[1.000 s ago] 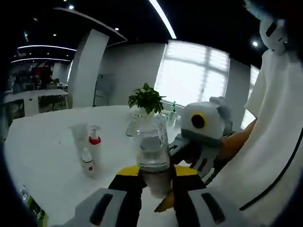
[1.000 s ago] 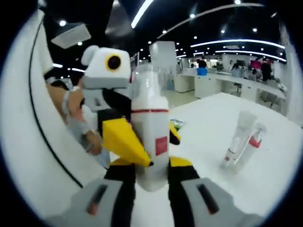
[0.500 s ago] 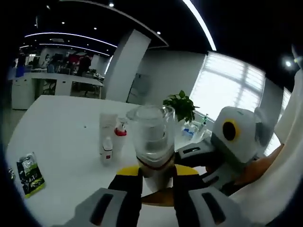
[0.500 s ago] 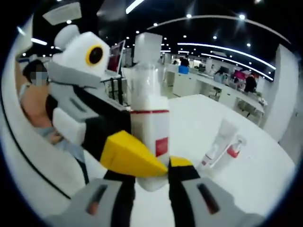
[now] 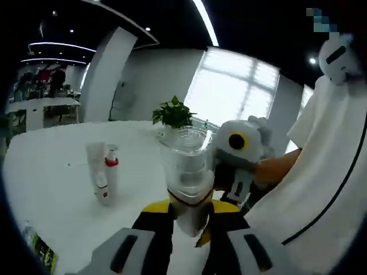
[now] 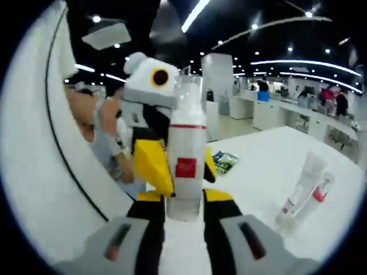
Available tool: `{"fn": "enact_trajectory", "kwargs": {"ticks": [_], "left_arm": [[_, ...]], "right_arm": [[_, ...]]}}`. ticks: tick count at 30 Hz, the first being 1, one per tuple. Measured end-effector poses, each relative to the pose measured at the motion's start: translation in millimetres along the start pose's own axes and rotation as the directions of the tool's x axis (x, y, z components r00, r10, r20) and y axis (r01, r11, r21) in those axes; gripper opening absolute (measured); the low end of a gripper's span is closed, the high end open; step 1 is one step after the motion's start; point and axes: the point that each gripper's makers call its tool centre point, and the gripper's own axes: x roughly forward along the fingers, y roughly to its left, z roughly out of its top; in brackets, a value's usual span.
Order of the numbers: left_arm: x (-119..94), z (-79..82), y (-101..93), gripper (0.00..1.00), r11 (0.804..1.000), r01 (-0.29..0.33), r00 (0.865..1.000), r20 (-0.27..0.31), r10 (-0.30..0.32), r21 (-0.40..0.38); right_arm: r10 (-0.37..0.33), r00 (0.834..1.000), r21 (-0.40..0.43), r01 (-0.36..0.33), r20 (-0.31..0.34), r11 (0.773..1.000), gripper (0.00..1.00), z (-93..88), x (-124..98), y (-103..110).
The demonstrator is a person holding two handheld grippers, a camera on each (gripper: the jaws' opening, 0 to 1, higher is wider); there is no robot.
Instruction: Arrange the skincare products in the storage area until every visible bottle or jar stands upright without overlapping.
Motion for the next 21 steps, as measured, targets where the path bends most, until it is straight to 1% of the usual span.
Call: {"fn": "enact_trajectory", "kwargs": {"ticks": [1, 2, 3, 5, 6, 7, 8, 10, 12, 13, 14, 16, 17, 19, 20, 21], "left_arm": [[1, 0.3, -4.3, 0.23, 1.0, 0.018, 1.0, -0.007, -0.018, 0.021], [1, 1.5, -12.7, 0.23, 0.998, 0.061, 0.998, -0.009, -0.061, 0.03], [2, 5.2, -20.4, 0.23, 0.994, 0.095, 0.995, 0.0, -0.095, 0.055], [6, 5.4, -29.6, 0.23, 0.988, 0.131, 0.991, -0.01, -0.131, 0.081], [9, 3.2, -32.9, 0.23, 0.986, 0.145, 0.989, -0.023, -0.143, 0.079], [10, 2.4, -33.8, 0.23, 0.986, 0.149, 0.989, -0.028, -0.147, 0.08], [13, -1.3, -37.2, 0.23, 0.983, 0.17, 0.985, -0.046, -0.168, 0.069], [15, -5.2, -36.6, 0.23, 0.984, 0.162, 0.986, -0.058, -0.158, 0.068], [15, -7.4, -33.2, 0.24, 0.987, 0.143, 0.989, -0.059, -0.139, 0.074], [15, -8.1, -30.8, 0.24, 0.99, 0.131, 0.99, -0.06, -0.128, 0.059], [15, -8.7, -29.1, 0.24, 0.992, 0.118, 0.992, -0.059, -0.116, 0.041], [17, -7.5, -23.4, 0.24, 0.995, 0.088, 0.995, -0.047, -0.086, 0.042], [21, -3.3, -13.1, 0.25, 1.0, 0.024, 1.0, -0.009, -0.024, 0.005], [21, -1.3, -8.1, 0.24, 1.0, -0.003, 1.0, 0.007, 0.003, -0.015], [22, 4.1, -1.7, 0.24, 0.998, -0.041, 0.998, 0.05, 0.043, -0.048], [22, 7.6, 3.2, 0.24, 0.996, -0.07, 0.994, 0.075, 0.074, -0.057]], "right_arm": [[0.032, 0.999, 0.027, -0.032, 0.01, 0.999, 0.23, 1.1, -3, 4], [0.075, 0.997, 0.051, -0.075, 0.008, 0.996, 0.25, -1.7, -8, 9], [0.116, 0.993, 0.083, -0.118, 0.033, 0.989, 0.26, -0.2, -9, 15], [0.173, 0.984, 0.115, -0.177, 0.048, 0.977, 0.27, -1.8, -13, 24], [0.193, 0.98, 0.108, -0.197, 0.046, 0.975, 0.25, -3.9, -14, 27], [0.199, 0.979, 0.105, -0.202, 0.043, 0.974, 0.23, -4.8, -14, 29], [0.211, 0.977, 0.116, -0.212, 0.024, 0.97, 0.23, -11.3, -14, 35], [0.187, 0.982, 0.103, -0.187, 0.016, 0.977, 0.22, -14.3, -12, 35], [0.131, 0.991, 0.085, -0.133, 0.033, 0.987, 0.21, -16.4, -13, 29], [0.109, 0.993, 0.103, -0.113, 0.044, 0.988, 0.21, -17.1, -13, 27], [0.072, 0.996, 0.108, -0.077, 0.053, 0.991, 0.21, -17.1, -13, 23], [0.034, 0.998, 0.11, -0.041, 0.059, 0.993, 0.21, -17.1, -12, 18], [-0.036, 0.997, 0.11, 0.028, 0.069, 0.993, 0.21, -15.8, -10, 7], [-0.103, 0.992, 0.101, 0.095, 0.073, 0.99, 0.21, -13.0, -9, -2], [-0.132, 0.988, 0.097, 0.124, 0.077, 0.988, 0.21, -11.1, -8, -6], [-0.165, 0.983, 0.094, 0.157, 0.082, 0.983, 0.21, -8.6, -8, -10]]}}
